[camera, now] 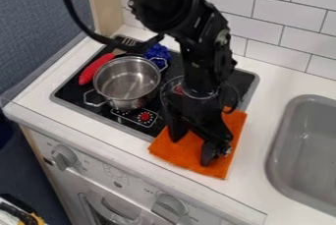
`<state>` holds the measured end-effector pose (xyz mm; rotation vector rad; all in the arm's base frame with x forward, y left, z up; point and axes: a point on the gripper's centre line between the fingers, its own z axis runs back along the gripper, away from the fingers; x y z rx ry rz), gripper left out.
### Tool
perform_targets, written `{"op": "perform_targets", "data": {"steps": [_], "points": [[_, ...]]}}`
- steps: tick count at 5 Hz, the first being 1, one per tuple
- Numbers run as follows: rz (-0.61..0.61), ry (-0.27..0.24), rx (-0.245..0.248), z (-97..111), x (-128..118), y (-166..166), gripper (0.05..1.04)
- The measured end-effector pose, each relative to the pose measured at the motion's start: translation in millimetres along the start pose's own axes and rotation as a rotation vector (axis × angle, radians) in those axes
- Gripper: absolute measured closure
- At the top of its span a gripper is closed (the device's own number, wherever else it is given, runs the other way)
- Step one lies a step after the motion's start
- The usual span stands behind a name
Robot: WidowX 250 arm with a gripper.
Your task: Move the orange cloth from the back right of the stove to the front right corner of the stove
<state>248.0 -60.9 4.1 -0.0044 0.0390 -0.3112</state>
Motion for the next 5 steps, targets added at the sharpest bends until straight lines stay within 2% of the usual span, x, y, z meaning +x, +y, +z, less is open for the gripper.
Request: {"op": "perform_targets", "data": {"steps": [1, 2, 3, 4, 5], "points": [[0.031, -0.020, -0.038, 5.1, 7.4, 2.6, 0.083], [0.030, -0.085, -0.046, 34.8, 8.5, 1.0, 0.083], [0.032, -0.106, -0.021, 56.5, 2.7, 3.5, 0.083], [0.015, -0.095, 0.007, 63.8, -2.8, 7.8, 0.083], [0.008, -0.085, 0.014, 62.0, -5.4, 9.1, 0.083]]}}
